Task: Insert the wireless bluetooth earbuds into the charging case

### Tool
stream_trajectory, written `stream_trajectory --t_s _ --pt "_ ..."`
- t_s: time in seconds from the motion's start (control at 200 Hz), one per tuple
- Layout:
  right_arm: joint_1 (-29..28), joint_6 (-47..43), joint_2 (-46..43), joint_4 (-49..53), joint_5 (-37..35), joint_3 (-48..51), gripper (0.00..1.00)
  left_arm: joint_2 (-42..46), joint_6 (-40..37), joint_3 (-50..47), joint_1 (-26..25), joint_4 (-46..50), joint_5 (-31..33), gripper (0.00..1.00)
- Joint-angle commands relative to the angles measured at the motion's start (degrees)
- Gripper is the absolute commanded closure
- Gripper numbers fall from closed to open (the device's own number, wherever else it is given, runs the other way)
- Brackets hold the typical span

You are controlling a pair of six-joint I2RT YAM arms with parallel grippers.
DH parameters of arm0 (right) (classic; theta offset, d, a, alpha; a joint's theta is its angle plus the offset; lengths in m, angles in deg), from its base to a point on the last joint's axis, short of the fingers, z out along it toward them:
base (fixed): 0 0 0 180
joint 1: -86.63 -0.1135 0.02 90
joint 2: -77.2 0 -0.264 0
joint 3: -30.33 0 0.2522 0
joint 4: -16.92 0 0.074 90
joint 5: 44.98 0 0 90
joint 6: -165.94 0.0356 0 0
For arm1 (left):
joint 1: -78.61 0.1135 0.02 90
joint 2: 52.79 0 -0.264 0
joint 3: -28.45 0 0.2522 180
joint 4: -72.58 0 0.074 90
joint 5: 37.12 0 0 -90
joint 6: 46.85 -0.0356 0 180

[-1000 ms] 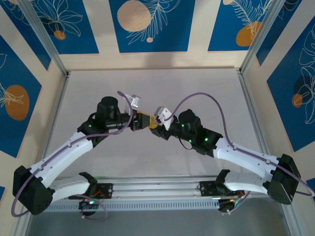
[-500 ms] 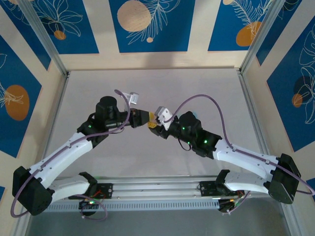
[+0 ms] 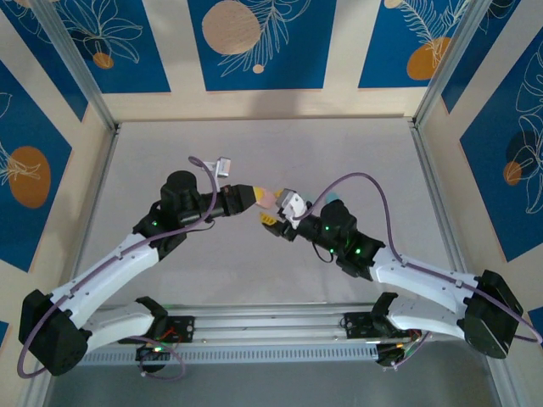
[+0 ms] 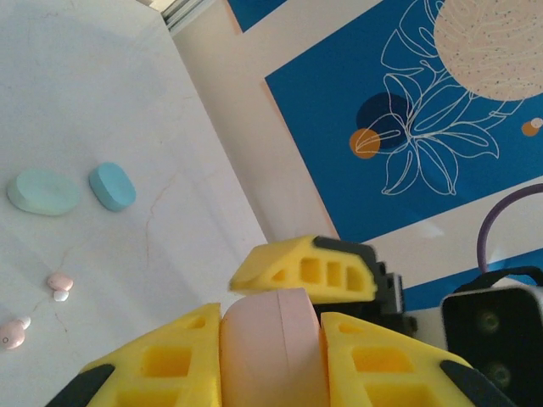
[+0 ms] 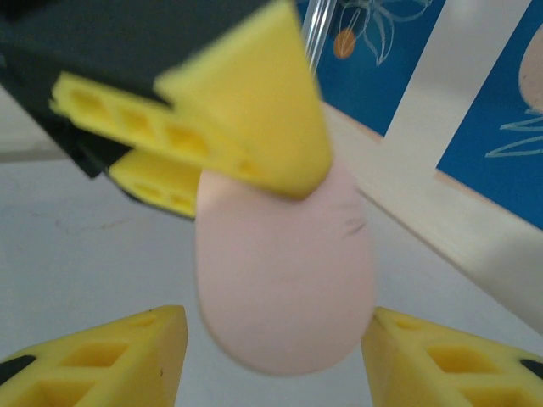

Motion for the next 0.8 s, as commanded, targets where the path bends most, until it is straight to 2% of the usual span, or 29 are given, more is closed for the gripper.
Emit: stream_trajectory --t_s 0.0,0.245,0.405,0.59,0.795 --pt "1.2 1.3 -2.1 -6.4 4.1 0.1 0.43 1.5 1.1 0.0 -0.3 -2.5 0.3 0.86" --pt "2.4 1.4 -1.5 -4.6 6.9 -1.1 0.52 1.5 1.3 0.3 -0.3 -3.0 -0.4 0.85" --pt "2.4 1.3 -1.3 -4.4 6.9 -1.2 0.52 1.3 1.3 0.3 -0.3 -3.4 -0.9 0.86" --pt "2.6 0.7 -0.9 -3.2 7.0 -1.8 0.48 1.3 1.4 0.2 -0.4 -3.9 -1.2 0.85" --pt "3.0 1.8 -1.0 -5.3 6.9 -1.3 0.51 1.2 1.4 0.2 -0.3 -4.1 -1.4 0.85"
